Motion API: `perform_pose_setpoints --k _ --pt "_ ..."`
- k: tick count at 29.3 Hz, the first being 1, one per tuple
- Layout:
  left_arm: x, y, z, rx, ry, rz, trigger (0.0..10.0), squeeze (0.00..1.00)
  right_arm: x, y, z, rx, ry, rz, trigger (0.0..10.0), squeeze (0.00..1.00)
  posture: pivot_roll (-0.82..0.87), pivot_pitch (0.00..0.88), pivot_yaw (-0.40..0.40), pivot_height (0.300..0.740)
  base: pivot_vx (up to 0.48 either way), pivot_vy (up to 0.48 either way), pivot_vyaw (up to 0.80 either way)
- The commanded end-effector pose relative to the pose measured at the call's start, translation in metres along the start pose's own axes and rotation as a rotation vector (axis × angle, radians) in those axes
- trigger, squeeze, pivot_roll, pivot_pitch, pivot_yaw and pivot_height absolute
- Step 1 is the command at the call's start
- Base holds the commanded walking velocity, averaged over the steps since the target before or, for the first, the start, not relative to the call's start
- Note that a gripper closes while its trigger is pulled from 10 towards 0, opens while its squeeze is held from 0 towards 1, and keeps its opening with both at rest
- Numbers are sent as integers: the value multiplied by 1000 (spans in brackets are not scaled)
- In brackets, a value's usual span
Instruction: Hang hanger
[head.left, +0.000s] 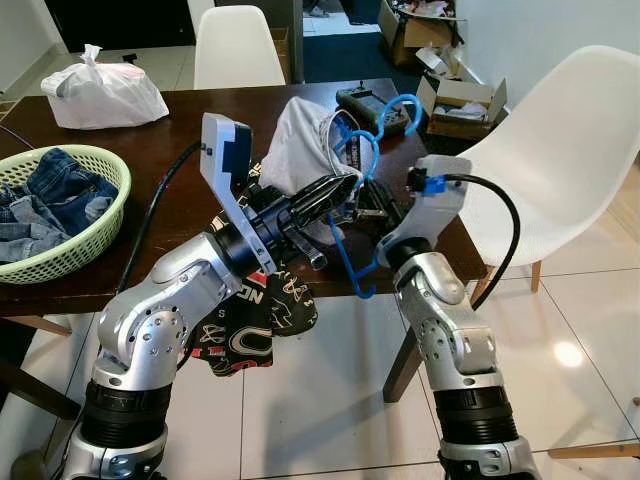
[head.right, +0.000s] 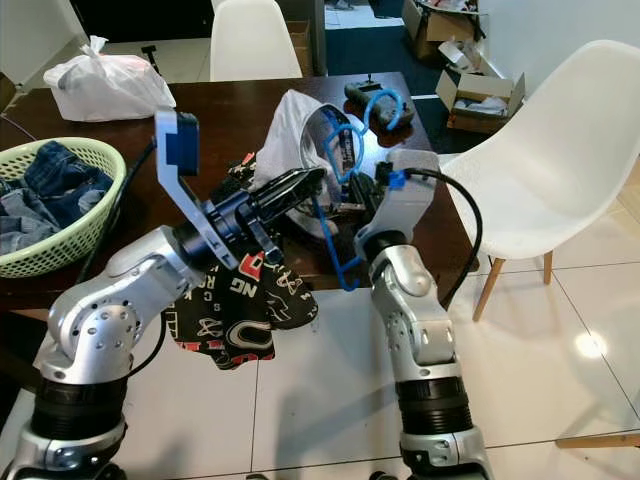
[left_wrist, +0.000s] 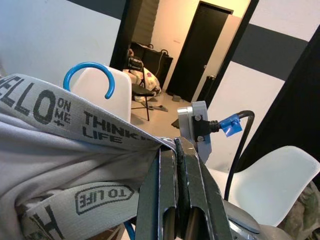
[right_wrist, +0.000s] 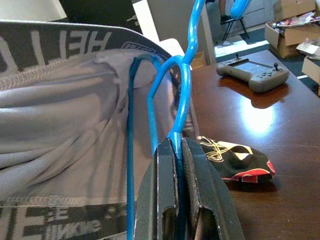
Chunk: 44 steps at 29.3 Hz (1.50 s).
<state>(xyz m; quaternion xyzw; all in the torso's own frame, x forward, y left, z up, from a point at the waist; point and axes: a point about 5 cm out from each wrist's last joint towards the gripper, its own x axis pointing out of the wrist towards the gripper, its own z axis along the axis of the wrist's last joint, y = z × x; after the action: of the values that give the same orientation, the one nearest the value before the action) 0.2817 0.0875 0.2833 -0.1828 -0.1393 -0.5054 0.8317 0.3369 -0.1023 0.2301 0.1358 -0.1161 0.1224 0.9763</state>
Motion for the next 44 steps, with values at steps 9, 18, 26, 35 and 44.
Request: perform_pose_setpoints --k 9,18,26,35,44 --pt "-2 -5 4 0 -21 -12 10000 0 2 0 0 36 -13 -2 0 0 68 158 32 740 0 0 0" --pt "-12 21 22 48 -75 143 10000 1000 1 5 7 90 -47 61 0 0 66 154 33 740 0 0 0" --pt "-31 0 17 116 59 -48 10000 1000 3 1 16 89 -91 63 0 0 68 147 33 740 0 0 0" --pt "-36 -19 -4 120 194 -157 10000 1000 7 -2 33 158 -167 76 0 0 75 145 28 740 0 0 0" --pt "-34 -18 0 122 164 -138 10000 1000 10 -1 52 -101 -237 84 0 0 74 146 28 740 0 0 0"
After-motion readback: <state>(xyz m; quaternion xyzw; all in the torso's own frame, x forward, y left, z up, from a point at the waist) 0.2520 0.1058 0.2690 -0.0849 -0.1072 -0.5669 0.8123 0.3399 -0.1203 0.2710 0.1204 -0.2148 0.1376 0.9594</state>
